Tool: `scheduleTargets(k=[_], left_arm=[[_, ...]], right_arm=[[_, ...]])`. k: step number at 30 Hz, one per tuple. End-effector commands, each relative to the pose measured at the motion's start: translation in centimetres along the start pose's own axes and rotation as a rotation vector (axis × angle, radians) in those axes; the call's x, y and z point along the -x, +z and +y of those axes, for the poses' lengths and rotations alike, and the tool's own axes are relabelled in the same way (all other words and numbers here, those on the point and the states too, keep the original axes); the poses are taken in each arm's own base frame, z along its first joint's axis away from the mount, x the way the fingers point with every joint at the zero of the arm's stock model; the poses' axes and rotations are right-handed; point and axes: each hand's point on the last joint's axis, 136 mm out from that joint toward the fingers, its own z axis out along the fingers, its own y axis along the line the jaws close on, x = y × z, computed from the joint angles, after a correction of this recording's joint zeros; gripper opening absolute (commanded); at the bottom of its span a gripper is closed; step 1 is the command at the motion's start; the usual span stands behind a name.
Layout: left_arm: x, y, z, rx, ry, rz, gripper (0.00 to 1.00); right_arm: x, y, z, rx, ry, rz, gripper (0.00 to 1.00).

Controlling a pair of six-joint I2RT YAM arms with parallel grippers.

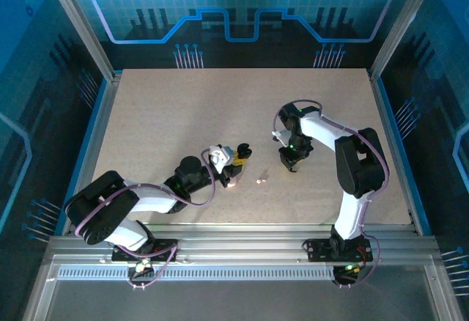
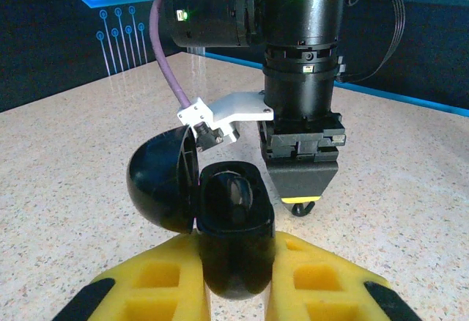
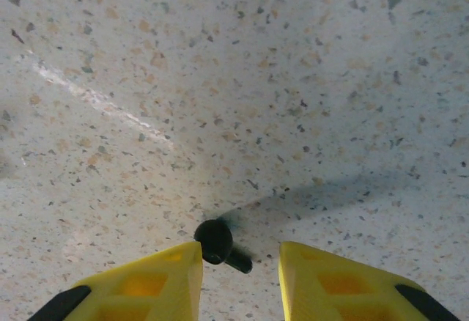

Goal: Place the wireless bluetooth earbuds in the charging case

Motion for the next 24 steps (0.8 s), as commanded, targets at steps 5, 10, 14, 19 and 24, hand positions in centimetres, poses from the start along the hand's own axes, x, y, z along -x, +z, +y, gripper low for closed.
scheduleTargets(k=[5,10,14,19,24], left_arm=[[1.1,0.0,0.2,0.003,0.031,-0.030,0.08],[1.1,-0.1,0.2,0.005,0.033,-0.028,0.08],[1.0,-0.1,0.2,0.004,0.031,-0.027,0.08],[1.0,-0.1,0.2,0.004,0.031,-0.026,0.08],[0.9,-0.1,0.2,0.005,0.031,-0.024,0.08]], right_arm=[[-0.4,0.7,1.5,0.066,-0.053,0.056,0.34],[-0.5,0.8,1.6,0.069,-0.054,0.065,0.34],[-1.1,1.4,1.0,0.035,-0.049,0.107,0.32],[-1.2,1.9,0.8,0.022,-0.049,0.121,0.29],[-0.5,1.9,0.8,0.015,-0.044,0.094,0.25]])
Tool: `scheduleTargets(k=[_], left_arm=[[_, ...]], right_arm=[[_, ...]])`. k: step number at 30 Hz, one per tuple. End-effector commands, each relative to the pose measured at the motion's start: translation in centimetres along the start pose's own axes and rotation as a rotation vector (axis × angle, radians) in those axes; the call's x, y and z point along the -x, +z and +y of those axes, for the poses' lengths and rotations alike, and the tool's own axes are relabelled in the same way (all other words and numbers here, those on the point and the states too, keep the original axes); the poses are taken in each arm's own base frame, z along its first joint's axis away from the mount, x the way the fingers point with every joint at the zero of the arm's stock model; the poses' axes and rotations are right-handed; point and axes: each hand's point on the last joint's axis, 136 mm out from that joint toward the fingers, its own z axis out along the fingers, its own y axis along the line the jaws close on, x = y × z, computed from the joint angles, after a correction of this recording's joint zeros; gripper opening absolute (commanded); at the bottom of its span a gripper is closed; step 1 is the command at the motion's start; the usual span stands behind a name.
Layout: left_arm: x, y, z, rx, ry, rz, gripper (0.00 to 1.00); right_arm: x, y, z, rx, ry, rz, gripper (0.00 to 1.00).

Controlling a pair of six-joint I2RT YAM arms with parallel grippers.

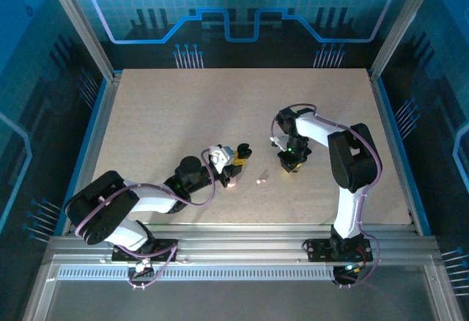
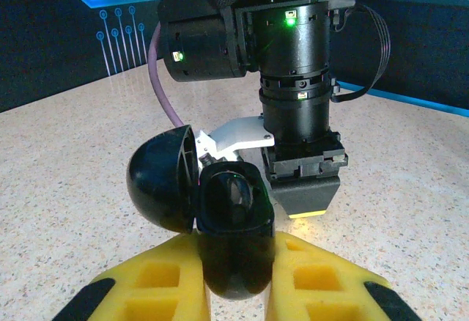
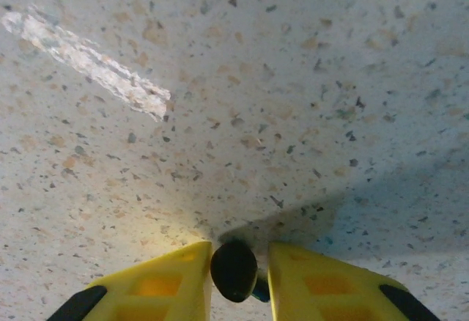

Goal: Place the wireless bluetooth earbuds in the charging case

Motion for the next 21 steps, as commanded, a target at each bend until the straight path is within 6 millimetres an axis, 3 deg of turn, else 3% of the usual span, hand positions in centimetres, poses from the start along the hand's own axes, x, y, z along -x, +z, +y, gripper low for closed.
scheduleTargets(k=[1,11,21], left_arm=[[1.0,-0.1,0.2,0.006,0.031,-0.026,0.08],[0.9,-0.1,0.2,0.006,0.035,-0.019,0.08],[0.0,0.3,0.1,-0.005,0.015,-0.005,0.08]], right_arm=[[0.5,0.0,0.4,-0.005,-0.016,-0.003,0.24],[1.3,-1.3,0.0,-0.015,0.029,-0.087,0.17],[1.3,-6.0,0.2,0.037,0.170,-0.313,0.16]])
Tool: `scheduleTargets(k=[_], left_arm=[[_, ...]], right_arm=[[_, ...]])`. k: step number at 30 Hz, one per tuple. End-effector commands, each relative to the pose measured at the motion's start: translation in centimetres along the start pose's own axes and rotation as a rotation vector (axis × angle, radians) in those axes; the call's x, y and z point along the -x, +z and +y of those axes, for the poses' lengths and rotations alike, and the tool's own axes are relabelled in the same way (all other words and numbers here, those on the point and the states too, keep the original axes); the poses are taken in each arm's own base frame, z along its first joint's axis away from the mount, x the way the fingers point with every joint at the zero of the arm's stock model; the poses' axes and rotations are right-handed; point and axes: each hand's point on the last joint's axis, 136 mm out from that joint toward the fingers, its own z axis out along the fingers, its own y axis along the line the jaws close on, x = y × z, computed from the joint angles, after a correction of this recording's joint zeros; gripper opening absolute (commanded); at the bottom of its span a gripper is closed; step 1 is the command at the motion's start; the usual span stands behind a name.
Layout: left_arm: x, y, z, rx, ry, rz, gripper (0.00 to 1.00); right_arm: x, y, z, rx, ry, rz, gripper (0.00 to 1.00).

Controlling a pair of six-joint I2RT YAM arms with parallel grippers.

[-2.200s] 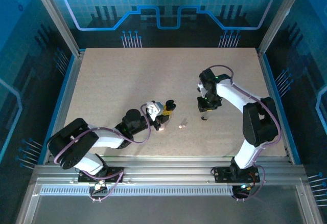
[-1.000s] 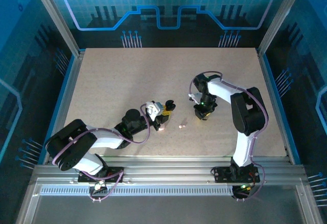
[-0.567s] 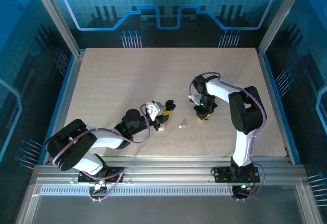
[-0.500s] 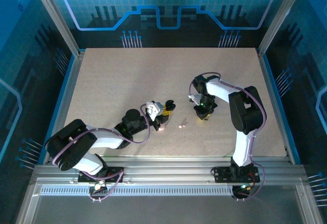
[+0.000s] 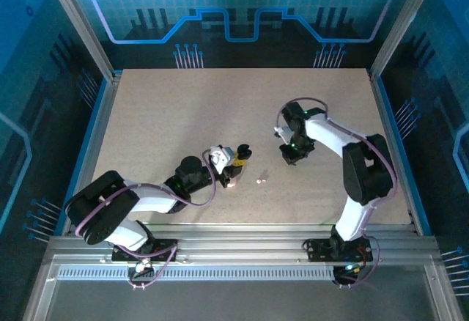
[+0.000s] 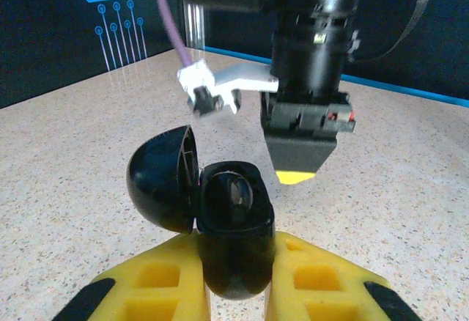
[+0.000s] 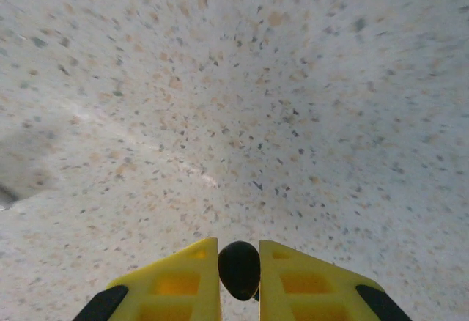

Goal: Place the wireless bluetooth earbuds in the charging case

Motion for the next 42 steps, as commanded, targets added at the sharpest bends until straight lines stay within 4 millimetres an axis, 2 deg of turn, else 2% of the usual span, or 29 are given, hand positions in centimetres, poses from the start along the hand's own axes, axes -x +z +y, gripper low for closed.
scheduleTargets(k=[1,13,19,27,35,42], left_arm=[[0.4,0.4,0.0,-0.008,-0.003,-0.027,0.08],[0.3,1.7,-0.2,-0.027,-0.051,-0.054,0.07],[0.7,2.2,-0.5,-0.044,-0.072,-0.072,0.07],[1.7,2.7,-0.8,-0.060,-0.100,-0.113,0.07],[2.1,2.6,-0.9,-0.062,-0.101,-0.122,0.07],[2.7,2.5,-0.9,-0.062,-0.122,-0.139,0.07]], right_arm=[[0.8,-2.3,0.7,0.055,0.081,-0.117,0.16],[3.4,-9.5,5.1,0.318,0.211,-0.522,0.16],[3.4,-12.8,6.4,0.401,0.246,-0.729,0.16],[3.6,-14.0,9.1,0.507,0.248,-0.869,0.18],[5.5,-14.6,12.1,0.559,0.181,-0.909,0.17],[6.4,-15.0,13.4,0.586,0.144,-0.935,0.17]])
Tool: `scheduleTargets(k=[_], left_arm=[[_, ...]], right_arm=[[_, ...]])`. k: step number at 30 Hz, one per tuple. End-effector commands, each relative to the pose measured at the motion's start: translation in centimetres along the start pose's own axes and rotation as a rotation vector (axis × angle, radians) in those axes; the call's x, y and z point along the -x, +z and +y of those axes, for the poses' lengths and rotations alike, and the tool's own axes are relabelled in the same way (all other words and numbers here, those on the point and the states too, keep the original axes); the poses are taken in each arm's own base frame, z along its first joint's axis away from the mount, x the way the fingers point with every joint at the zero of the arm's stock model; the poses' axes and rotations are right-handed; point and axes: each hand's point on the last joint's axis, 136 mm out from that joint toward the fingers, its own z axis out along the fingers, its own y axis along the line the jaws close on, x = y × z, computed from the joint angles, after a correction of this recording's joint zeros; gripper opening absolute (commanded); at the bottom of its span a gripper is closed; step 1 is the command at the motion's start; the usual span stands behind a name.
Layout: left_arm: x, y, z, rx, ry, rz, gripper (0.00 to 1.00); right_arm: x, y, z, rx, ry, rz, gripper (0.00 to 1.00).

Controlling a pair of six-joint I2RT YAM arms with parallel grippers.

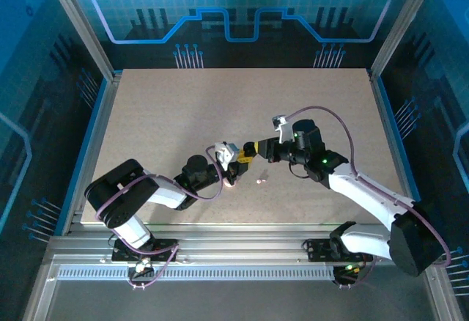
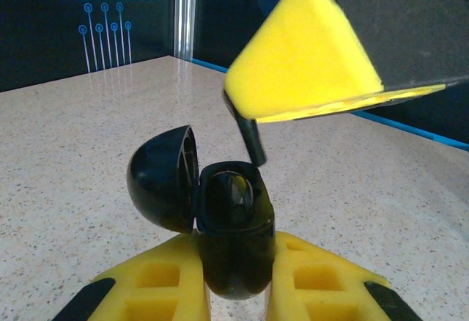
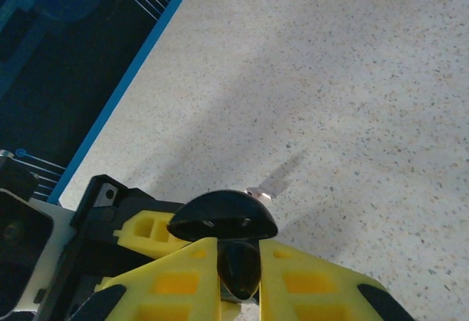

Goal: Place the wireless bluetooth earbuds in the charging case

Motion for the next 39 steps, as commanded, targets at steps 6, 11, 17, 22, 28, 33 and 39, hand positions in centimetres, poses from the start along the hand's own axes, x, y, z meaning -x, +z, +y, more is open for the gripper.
scheduleTargets(k=[6,11,17,22,28,33,39], left_arm=[[3.0,0.3,-0.8,-0.035,-0.033,-0.103,0.07],[3.5,0.2,-0.8,-0.035,-0.048,-0.125,0.07],[4.1,0.1,-0.7,-0.029,-0.065,-0.152,0.07],[4.5,0.0,-0.6,-0.024,-0.072,-0.165,0.07],[5.0,-0.1,-0.4,-0.012,-0.071,-0.176,0.07],[5.0,-0.1,-0.4,-0.010,-0.069,-0.178,0.07],[5.3,-0.1,-0.5,-0.012,-0.062,-0.184,0.07]], right_arm=[[1.8,0.2,2.3,0.075,-0.036,-0.078,0.17],[1.7,0.3,2.2,0.073,-0.040,-0.089,0.17],[1.4,0.4,1.9,0.069,-0.043,-0.084,0.17],[1.0,0.3,1.8,0.068,-0.042,-0.080,0.17],[0.8,0.1,1.8,0.068,-0.045,-0.080,0.17],[0.5,-0.2,1.7,0.066,-0.047,-0.078,0.17],[0.1,-0.5,1.6,0.063,-0.047,-0.066,0.17]])
